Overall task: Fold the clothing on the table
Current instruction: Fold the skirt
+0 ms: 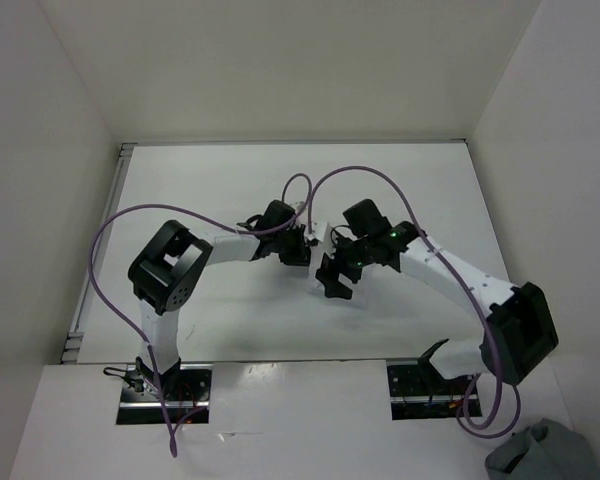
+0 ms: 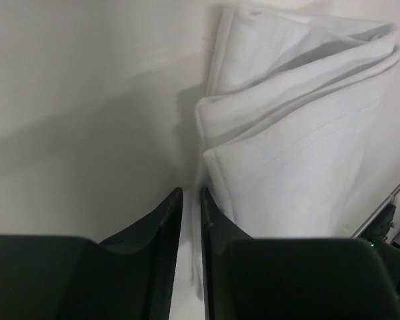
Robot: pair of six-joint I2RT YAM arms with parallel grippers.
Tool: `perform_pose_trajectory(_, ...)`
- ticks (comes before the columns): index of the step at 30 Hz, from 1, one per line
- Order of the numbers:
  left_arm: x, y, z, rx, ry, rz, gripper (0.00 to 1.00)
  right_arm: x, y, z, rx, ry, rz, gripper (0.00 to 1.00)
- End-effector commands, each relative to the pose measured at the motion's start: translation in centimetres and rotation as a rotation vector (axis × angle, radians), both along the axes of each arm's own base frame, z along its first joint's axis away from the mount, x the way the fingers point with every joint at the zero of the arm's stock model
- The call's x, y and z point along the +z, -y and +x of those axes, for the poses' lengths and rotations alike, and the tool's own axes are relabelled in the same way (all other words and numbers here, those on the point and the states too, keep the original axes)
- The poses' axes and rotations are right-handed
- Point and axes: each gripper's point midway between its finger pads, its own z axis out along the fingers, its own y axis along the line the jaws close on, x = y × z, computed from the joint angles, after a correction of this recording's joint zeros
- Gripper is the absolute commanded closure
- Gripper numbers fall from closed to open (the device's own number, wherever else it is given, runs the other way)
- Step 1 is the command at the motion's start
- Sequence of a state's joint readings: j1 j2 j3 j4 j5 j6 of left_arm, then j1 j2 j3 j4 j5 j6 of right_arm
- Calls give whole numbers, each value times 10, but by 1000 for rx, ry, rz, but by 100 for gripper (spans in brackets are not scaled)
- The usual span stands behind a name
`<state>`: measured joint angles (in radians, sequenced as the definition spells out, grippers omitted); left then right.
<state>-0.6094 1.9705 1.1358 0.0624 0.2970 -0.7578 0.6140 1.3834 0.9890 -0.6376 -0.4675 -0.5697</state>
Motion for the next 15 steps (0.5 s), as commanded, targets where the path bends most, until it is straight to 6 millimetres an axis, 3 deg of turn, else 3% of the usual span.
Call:
perform_pose_trajectory(1,-18,-37,-3,18,-31,125,75,56,-3,-5,38,73,154,5)
perform_pose_trajectory(4,8,-58,13,55,29,138,73,82,12,1,-19,88,246,0)
perform_pose_trajectory(5,14,-72,17,82,38,163,72,81,16,1,-29,97,250,0)
perform_pose_trajectory(6,39,-76,25,94,93,153,70,84,18,-1,-56,95,264,4)
perform_pose_trajectory(8,62,-88,27,103,147,177,69,71,22,3,-94,81,253,25)
perform_pose_trajectory(9,92,-89,29,108,221,152,69,58,28,6,-138,44,236,37)
perform_pose_trajectory(10,109,-87,26,60,272,130,67,56,29,14,-166,45,246,75)
perform_pose_trajectory(11,150,-78,24,20,378,44,67,53,32,21,-199,34,249,90)
perform_pose_trajectory(12,172,-58,3,-112,399,-87,66,51,33,24,-219,3,266,100)
perform_pose_trajectory(13,185,-49,-13,-191,415,-173,66,39,41,32,-258,-41,256,100)
perform_pose_trajectory(14,212,-32,-25,-278,478,-282,65,34,43,34,-269,-81,252,100)
perform_pose_trajectory(15,221,-20,-41,-351,469,-344,63,31,45,37,-268,-106,249,100)
